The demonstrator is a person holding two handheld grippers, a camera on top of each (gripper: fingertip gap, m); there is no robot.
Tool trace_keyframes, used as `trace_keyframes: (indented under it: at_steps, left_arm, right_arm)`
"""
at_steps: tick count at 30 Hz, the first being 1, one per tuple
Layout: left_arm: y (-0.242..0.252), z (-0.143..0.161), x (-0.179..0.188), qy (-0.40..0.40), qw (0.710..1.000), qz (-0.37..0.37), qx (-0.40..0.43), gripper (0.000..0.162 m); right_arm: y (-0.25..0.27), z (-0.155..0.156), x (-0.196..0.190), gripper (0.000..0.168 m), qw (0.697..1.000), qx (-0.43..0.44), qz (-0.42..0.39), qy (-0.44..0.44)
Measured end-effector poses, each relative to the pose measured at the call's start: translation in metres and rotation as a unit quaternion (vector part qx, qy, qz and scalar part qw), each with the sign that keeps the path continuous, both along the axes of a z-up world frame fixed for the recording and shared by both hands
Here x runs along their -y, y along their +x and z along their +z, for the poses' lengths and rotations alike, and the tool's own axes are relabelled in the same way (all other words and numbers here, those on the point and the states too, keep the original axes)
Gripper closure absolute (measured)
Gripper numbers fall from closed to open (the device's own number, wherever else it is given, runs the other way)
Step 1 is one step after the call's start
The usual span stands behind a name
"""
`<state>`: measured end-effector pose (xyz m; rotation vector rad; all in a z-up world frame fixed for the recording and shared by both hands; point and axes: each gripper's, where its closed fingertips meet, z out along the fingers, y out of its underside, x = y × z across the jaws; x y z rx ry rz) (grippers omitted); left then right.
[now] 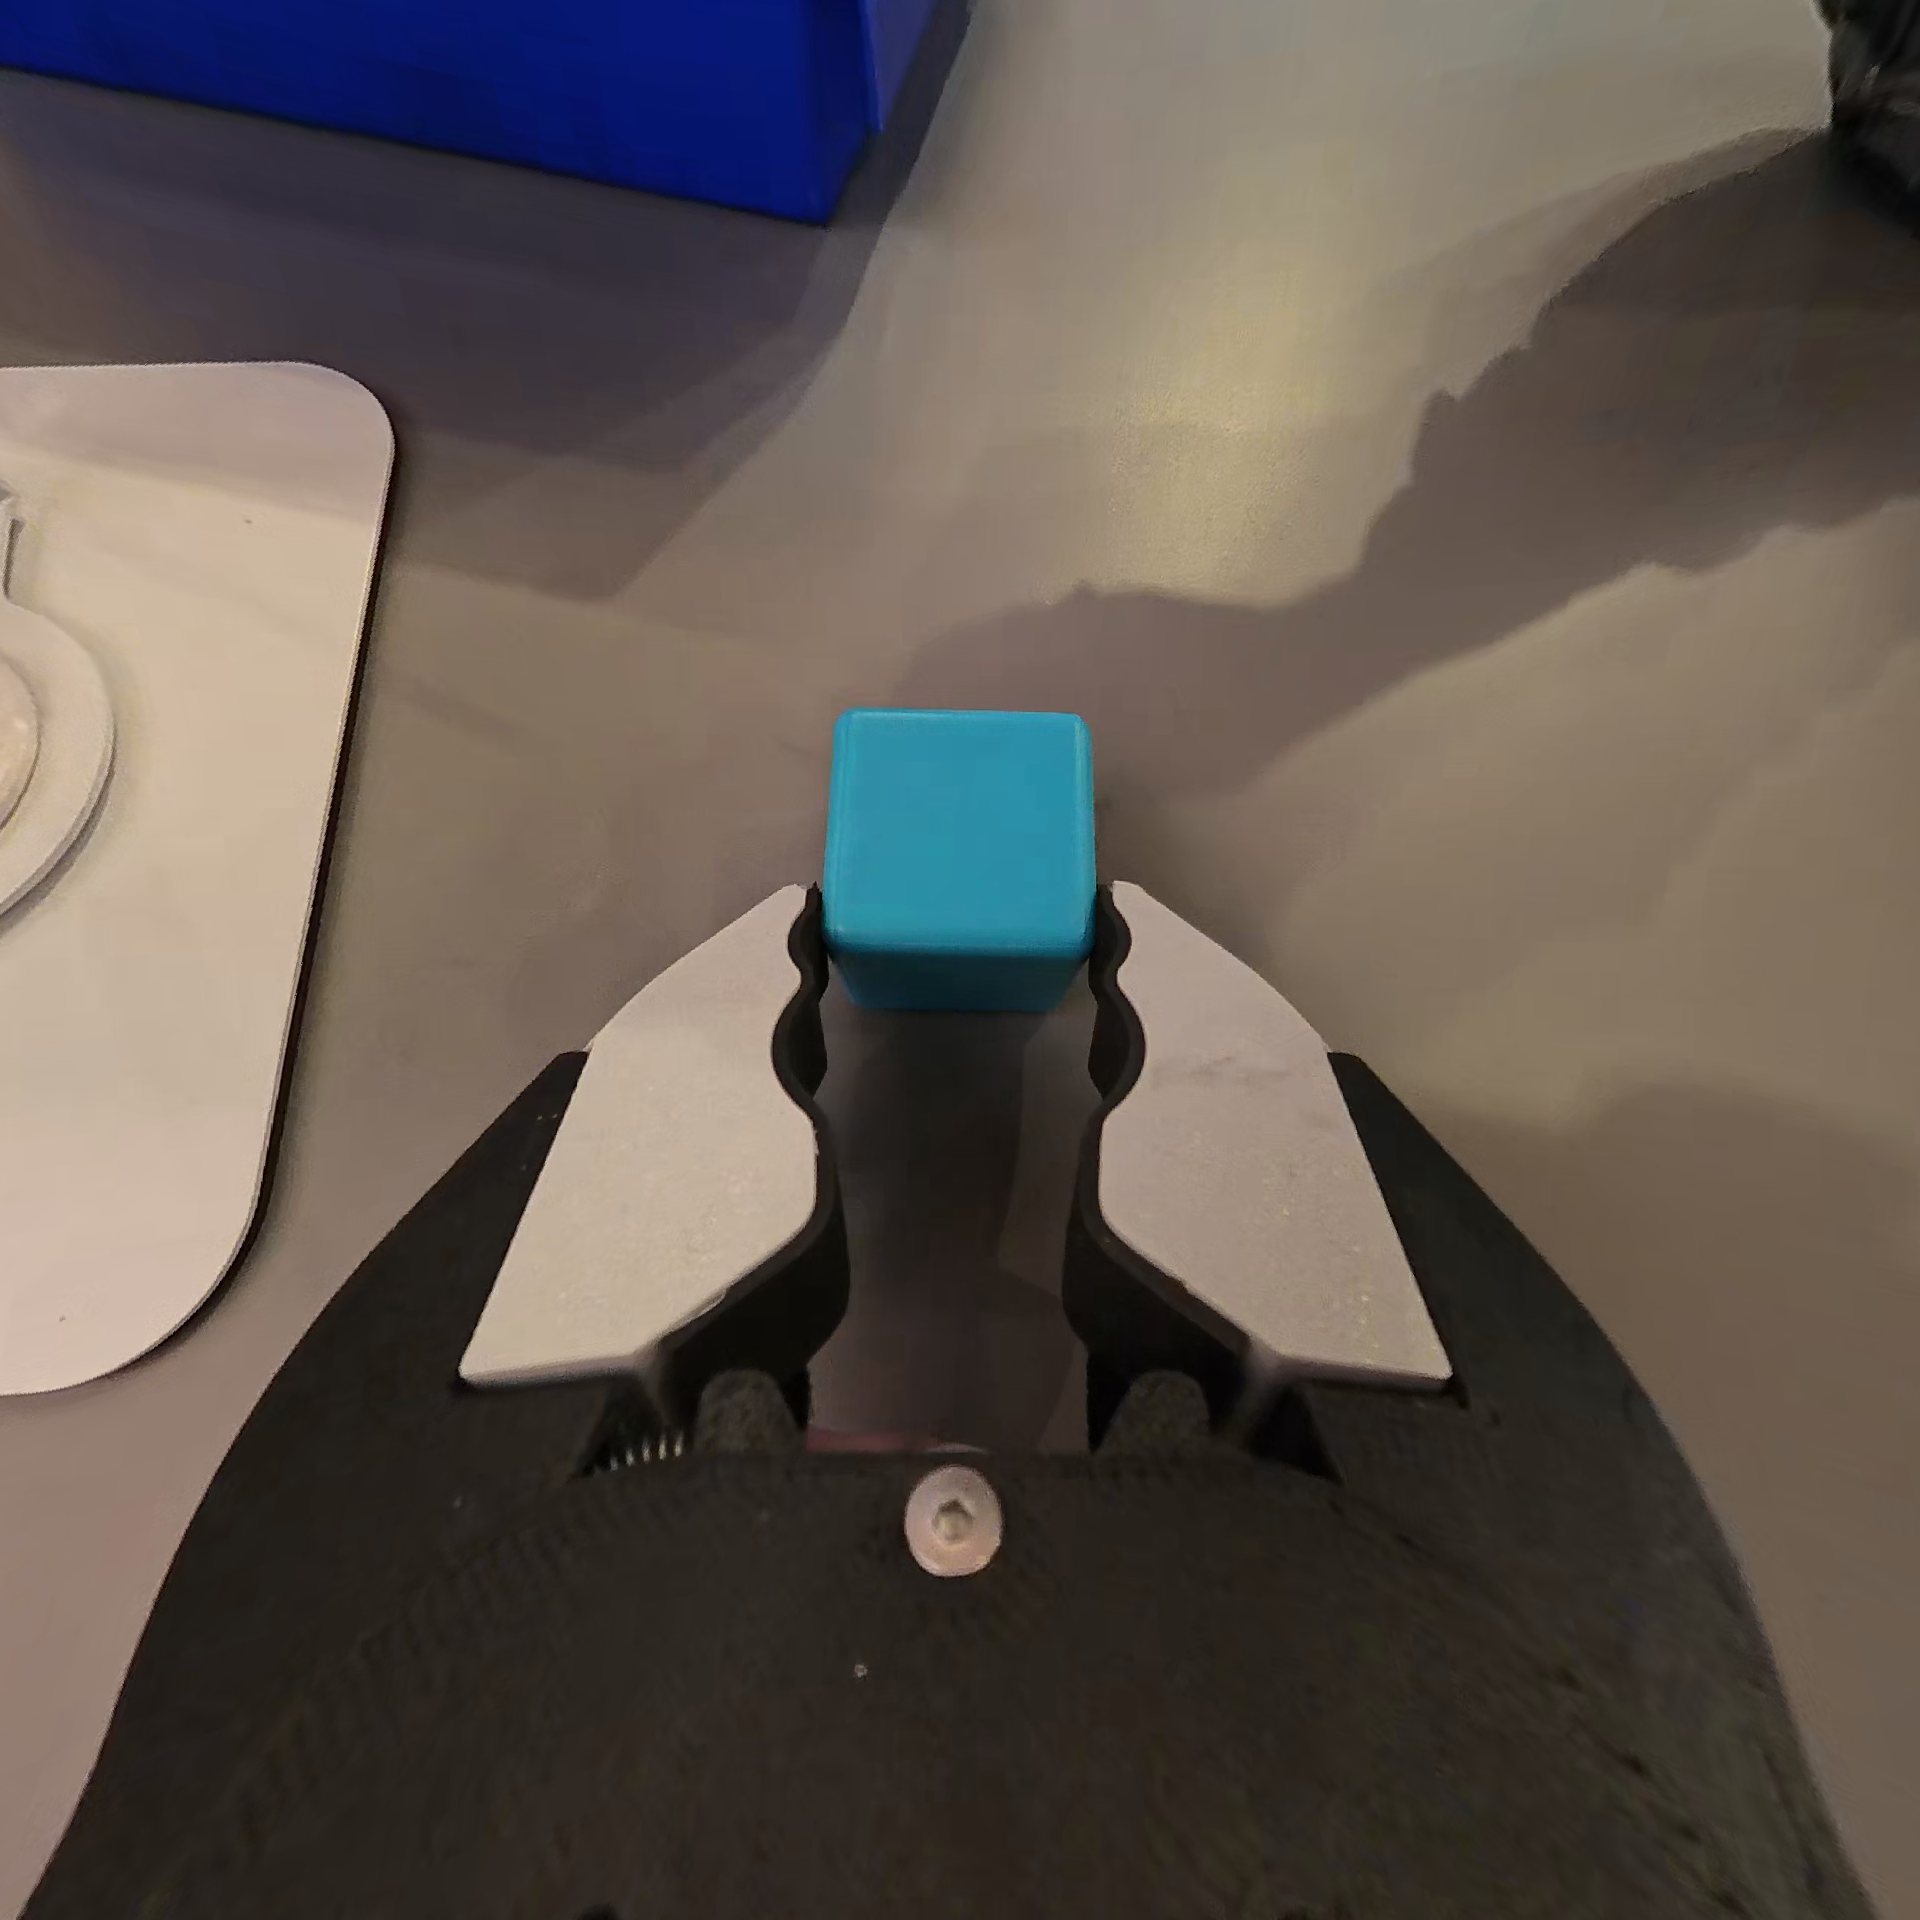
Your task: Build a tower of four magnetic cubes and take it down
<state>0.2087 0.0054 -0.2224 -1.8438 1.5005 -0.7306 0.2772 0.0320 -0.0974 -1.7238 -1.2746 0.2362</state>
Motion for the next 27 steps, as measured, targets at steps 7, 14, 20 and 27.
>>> trace_keyframes:
  at_steps: [7, 14, 20, 27]
  left_arm:
    - [0.000, 0.000, 0.000, 0.000, 1.000, -0.001, 0.000, 0.114]
    - [0.000, 0.000, -0.002, 0.010, 1.000, 0.006, -0.001, 0.104]
    - [-0.004, -0.004, -0.001, 0.004, 1.000, 0.002, -0.016, 0.099]
    - [-0.012, -0.001, -0.002, -0.003, 1.000, 0.000, -0.019, 0.099]
  right_arm:
    - [-0.047, -0.062, 0.017, 0.101, 0.994, 0.053, 0.081, -0.054]
    - [-0.052, -0.083, 0.016, 0.103, 0.991, 0.052, 0.100, -0.076]
    - [-0.059, -0.098, 0.017, 0.101, 0.986, 0.052, 0.124, -0.100]
    - [-0.076, -0.124, 0.015, 0.100, 0.976, 0.064, 0.153, -0.142]
